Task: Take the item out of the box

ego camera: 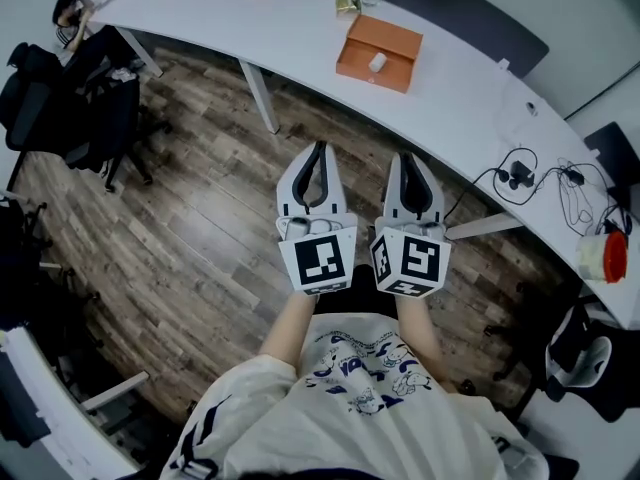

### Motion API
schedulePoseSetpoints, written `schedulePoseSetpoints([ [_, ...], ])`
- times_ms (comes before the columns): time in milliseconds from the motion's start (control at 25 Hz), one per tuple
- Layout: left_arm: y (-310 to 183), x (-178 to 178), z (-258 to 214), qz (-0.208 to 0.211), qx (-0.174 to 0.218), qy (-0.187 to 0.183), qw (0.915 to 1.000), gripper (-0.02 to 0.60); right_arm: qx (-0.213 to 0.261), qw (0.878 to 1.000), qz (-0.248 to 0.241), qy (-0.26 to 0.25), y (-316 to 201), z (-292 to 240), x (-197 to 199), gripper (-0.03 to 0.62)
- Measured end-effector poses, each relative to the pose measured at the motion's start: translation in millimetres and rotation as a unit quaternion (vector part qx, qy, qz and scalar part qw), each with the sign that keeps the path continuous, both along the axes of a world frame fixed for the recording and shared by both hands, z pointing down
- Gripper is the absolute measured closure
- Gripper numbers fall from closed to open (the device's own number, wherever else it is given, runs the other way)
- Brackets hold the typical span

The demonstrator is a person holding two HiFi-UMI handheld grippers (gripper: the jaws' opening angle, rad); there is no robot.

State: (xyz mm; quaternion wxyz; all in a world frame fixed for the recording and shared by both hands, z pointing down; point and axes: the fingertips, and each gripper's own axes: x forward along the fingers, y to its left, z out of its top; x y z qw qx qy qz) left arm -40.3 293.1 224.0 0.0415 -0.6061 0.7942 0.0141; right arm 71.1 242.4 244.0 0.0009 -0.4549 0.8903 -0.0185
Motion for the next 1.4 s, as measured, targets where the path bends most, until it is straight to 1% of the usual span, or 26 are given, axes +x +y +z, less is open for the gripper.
schedulePoseSetpoints([
  [200,-17,-9,1,0.008,-0.001,0.005,1.0000,0.563,-0.004,1.000,0.005,0.006,-14,2,-10,0.540],
  [400,-31,-20,6,0.005,0.000,0.014,0.9999,0.563,-0.008,1.000,0.009,0.007,-30,6,-17,0.540],
  [600,-51,-32,12,0.000,-0.010,0.016,0.9998,0.563,-0.010,1.000,0.011,0.009,-52,9,-26,0.540],
  [920,-99,-43,15,-0.010,-0.015,0.013,0.9997,0.563,-0.018,1.000,0.011,0.002,-107,14,-35,0.540],
  [1120,-137,-49,12,-0.017,-0.016,0.011,0.9997,0.563,-0.020,1.000,0.001,0.002,-147,12,-45,0.540],
  [1400,-197,-49,11,-0.017,-0.023,0.009,0.9996,0.563,-0.025,1.000,-0.004,-0.001,-206,11,-47,0.540],
])
